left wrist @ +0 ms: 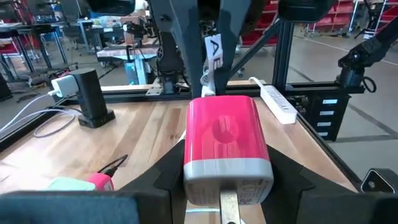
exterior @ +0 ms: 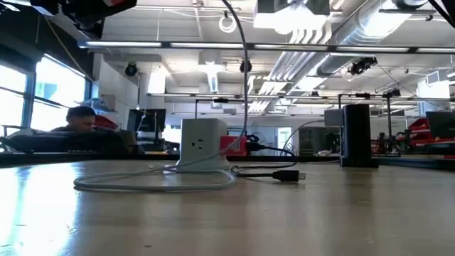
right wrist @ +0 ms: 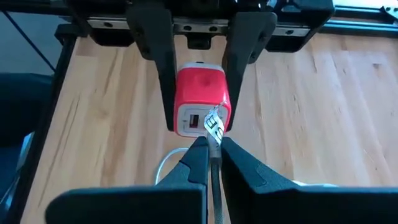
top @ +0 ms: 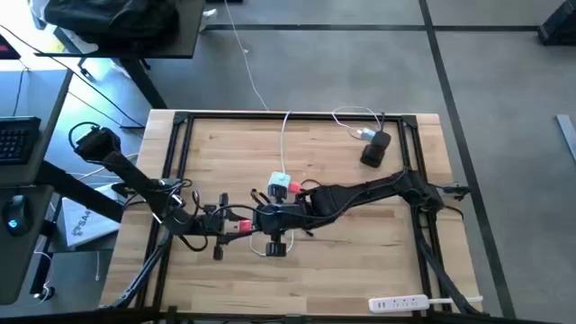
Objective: Insert USB
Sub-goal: Insert the white charger cable into the pink charger adapter
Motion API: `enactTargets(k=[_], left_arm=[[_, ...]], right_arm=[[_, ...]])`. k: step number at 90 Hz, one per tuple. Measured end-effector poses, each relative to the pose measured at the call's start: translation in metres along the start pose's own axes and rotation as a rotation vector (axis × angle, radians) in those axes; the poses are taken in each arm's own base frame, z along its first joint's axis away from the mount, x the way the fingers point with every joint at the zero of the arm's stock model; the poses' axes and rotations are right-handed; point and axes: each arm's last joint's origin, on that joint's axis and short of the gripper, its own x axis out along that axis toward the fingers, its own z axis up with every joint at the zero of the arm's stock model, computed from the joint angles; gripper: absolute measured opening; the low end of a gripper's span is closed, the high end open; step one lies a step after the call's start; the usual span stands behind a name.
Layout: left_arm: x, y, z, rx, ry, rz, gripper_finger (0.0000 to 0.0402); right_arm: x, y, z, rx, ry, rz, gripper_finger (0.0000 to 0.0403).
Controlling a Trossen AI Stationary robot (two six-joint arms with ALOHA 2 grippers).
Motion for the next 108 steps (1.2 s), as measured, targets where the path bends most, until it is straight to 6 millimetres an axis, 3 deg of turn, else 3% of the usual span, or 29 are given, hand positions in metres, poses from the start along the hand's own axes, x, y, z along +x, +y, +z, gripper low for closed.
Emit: enactTargets(k=[108], left_arm=[[-0.0001,0.0,-0.0002,-0.001,-0.001,0.0,0.012]], right_arm=[[0.0007,-0.0019,0.0008,0.01,-0.001,0.024,0.0]])
